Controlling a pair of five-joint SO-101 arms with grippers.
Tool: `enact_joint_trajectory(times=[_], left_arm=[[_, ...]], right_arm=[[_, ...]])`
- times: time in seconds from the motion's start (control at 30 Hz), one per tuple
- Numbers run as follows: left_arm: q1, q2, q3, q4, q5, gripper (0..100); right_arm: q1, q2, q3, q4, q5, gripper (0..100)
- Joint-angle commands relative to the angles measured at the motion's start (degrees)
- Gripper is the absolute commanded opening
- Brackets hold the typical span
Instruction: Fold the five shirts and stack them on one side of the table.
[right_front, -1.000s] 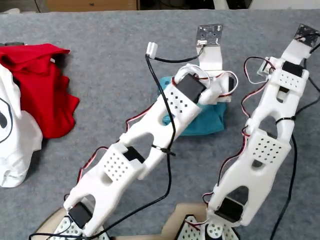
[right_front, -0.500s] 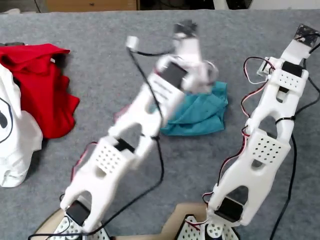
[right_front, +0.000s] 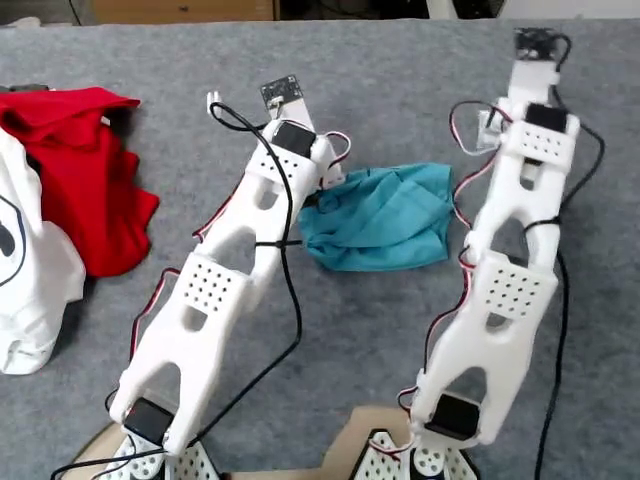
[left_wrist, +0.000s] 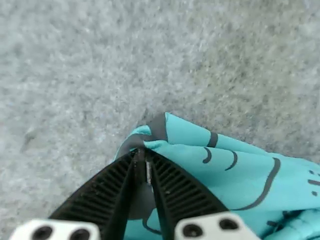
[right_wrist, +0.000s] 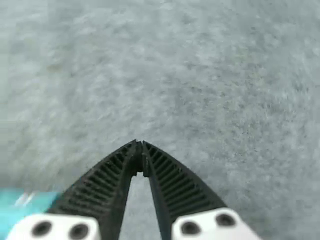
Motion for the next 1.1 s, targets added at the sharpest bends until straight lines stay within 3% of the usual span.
enact_joint_trajectory(times=[0.0, 0.1, 0.37, 0.77, 1.07], left_arm=[[-2.11, 0.66, -3.87, 0.26, -0.35, 2], [-2.99, 1.54, -6.15, 0.62, -0.26, 2], [-5.36, 1.98, -7.03, 0.44, -0.26, 2], [-5.71, 1.71, -7.03, 0.62, -0.26, 2], [-5.27, 1.63, -7.03, 0.79, -0.18, 2]], right_arm=[[-6.29, -2.86, -16.04, 17.49, 6.95, 0.5], [-11.56, -1.1, -21.23, 26.29, 12.57, 0.5], [-15.87, 7.69, -21.41, 30.07, 17.41, 0.5], [-22.11, 3.12, -16.84, 32.26, 17.85, 0.5], [-22.37, 2.15, -18.77, 32.18, 18.73, 0.5]])
